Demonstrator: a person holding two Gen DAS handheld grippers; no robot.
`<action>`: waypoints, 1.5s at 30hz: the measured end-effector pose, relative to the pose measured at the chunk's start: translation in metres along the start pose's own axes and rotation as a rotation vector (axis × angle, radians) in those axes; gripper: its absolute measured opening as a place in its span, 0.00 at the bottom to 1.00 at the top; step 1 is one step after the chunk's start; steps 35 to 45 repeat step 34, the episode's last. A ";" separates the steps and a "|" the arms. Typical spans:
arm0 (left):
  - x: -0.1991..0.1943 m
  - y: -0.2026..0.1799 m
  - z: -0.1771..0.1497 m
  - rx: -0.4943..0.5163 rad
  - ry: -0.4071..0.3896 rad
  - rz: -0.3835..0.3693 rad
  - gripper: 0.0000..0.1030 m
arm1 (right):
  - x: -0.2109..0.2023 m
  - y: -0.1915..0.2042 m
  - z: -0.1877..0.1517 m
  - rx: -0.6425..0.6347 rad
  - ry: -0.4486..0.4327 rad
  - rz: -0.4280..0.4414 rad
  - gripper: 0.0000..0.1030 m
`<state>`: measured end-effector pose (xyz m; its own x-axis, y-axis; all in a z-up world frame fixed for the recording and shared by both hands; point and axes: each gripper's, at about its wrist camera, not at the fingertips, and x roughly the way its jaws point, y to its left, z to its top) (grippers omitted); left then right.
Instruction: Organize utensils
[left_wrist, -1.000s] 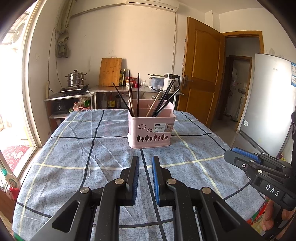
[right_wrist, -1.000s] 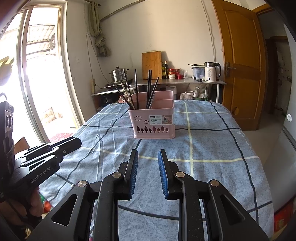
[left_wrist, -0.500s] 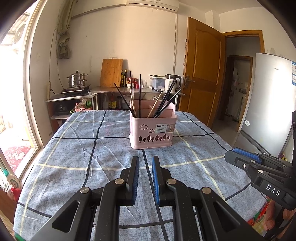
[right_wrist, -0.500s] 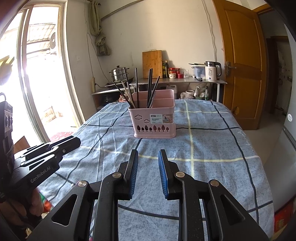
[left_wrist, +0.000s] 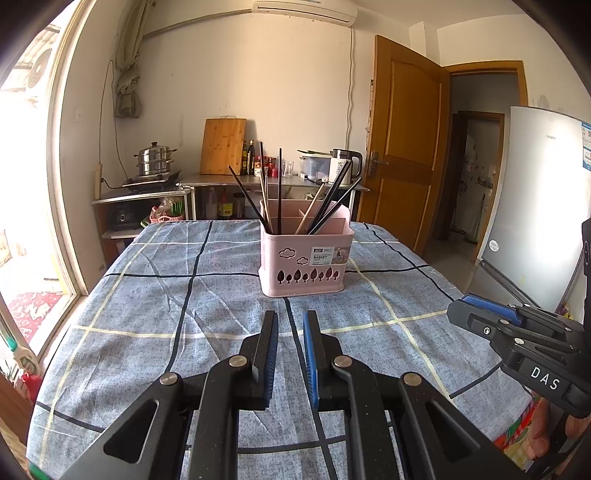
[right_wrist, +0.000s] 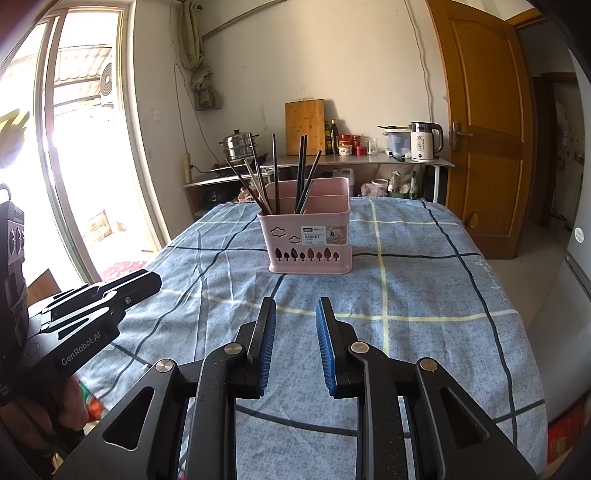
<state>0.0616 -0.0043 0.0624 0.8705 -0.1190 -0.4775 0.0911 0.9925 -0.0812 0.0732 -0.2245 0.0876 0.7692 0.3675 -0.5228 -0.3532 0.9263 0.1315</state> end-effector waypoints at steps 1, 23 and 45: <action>0.000 0.000 0.000 0.002 -0.001 0.003 0.13 | 0.000 0.000 0.000 -0.001 0.001 -0.001 0.22; -0.003 -0.005 -0.003 0.023 -0.001 -0.002 0.13 | 0.001 0.004 -0.002 -0.009 0.005 -0.005 0.22; -0.002 -0.002 -0.003 0.010 -0.004 0.001 0.13 | 0.000 0.005 -0.002 -0.009 0.005 -0.005 0.22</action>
